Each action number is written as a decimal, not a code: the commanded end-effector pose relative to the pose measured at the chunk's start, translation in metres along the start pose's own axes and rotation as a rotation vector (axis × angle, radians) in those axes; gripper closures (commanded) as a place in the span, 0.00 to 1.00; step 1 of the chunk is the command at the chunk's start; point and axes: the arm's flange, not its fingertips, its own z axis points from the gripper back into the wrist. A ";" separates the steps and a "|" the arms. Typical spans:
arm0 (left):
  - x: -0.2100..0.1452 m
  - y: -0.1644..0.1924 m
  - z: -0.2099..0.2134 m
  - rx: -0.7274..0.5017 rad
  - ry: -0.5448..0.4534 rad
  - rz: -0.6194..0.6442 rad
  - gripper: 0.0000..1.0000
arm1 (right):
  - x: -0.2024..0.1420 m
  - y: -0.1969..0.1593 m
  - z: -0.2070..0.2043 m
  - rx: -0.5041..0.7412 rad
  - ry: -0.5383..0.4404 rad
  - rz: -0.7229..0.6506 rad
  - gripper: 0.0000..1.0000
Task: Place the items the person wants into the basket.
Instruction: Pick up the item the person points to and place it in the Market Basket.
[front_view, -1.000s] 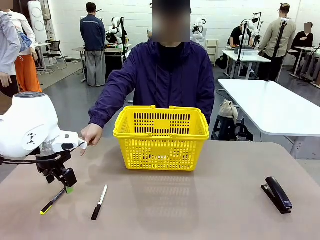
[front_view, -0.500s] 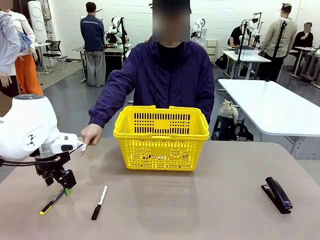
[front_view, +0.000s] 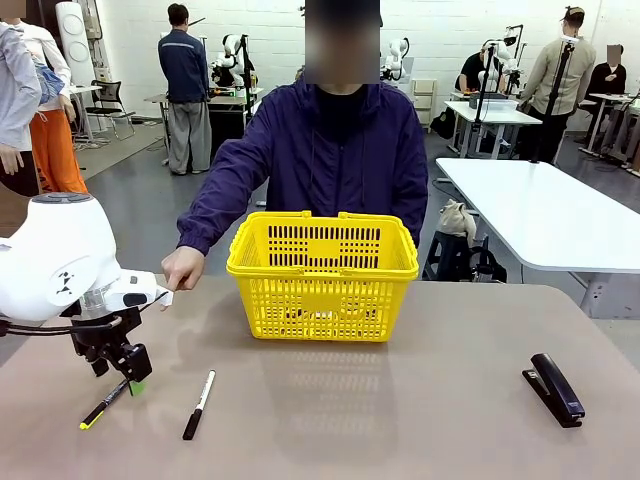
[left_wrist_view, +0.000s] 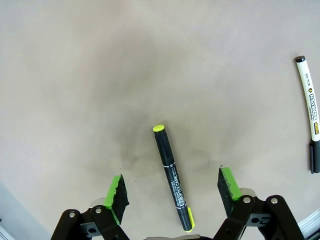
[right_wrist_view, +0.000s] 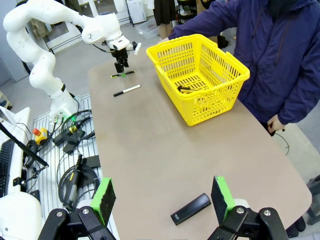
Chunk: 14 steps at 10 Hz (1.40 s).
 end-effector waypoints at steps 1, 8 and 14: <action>-0.035 -0.011 -0.011 -0.006 -0.023 -0.014 0.55 | 0.000 -0.001 0.001 0.010 -0.008 0.011 0.00; -0.035 -0.011 -0.010 -0.016 -0.007 -0.020 1.00 | 0.000 -0.001 0.001 0.010 -0.008 0.011 0.00; -0.034 -0.014 0.015 -0.013 0.031 -0.085 0.97 | 0.000 -0.001 0.001 0.010 -0.008 0.011 0.00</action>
